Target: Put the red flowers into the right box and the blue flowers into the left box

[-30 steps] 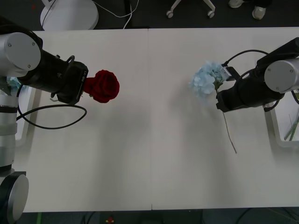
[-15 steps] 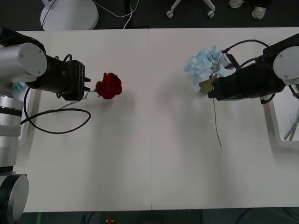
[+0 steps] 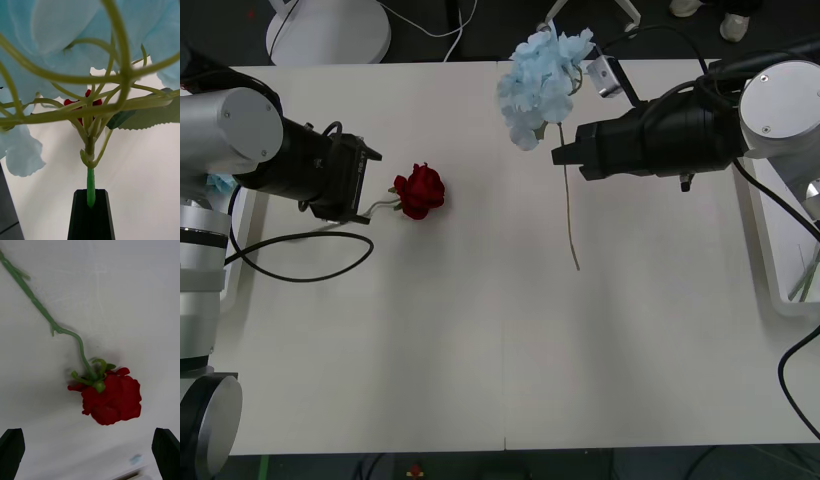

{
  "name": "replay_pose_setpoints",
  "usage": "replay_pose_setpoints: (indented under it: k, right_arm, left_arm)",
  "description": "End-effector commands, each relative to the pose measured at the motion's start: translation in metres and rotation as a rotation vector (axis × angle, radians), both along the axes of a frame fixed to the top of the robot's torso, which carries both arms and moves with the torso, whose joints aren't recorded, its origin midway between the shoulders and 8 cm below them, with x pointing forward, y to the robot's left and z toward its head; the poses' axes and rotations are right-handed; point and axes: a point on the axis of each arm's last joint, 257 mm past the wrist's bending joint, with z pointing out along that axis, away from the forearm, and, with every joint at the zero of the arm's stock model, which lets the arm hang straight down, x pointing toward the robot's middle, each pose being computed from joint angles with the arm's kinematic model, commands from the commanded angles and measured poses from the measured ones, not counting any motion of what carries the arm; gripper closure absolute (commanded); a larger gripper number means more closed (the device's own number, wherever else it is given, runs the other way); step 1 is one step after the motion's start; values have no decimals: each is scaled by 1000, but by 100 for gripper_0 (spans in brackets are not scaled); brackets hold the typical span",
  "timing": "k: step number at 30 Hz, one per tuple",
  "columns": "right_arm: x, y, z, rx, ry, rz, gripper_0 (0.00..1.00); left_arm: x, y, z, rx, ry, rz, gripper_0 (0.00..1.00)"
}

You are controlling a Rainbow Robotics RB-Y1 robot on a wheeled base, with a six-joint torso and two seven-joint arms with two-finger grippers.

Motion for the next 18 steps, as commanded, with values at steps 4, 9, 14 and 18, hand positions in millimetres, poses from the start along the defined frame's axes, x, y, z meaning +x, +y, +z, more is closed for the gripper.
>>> replay_pose_setpoints:
  k: [4, 9, 14, 18]
  right_arm:
    - [0, 85, 80, 130, -208, 105, 100]
    - [-1, 114, 104, 166, -275, 125, 100]
    - [-7, 133, 119, 189, -321, 157, 100]
    - [-9, 142, 126, 199, -362, 172, 100]
  left_arm:
    - [-20, 27, 31, 324, -197, -501, 2]
    - [-27, 32, 39, 471, -392, -781, 2]
    - [-35, 24, 45, 582, -593, -956, 2]
    - [-49, 27, 48, 660, -712, -1027, 2]
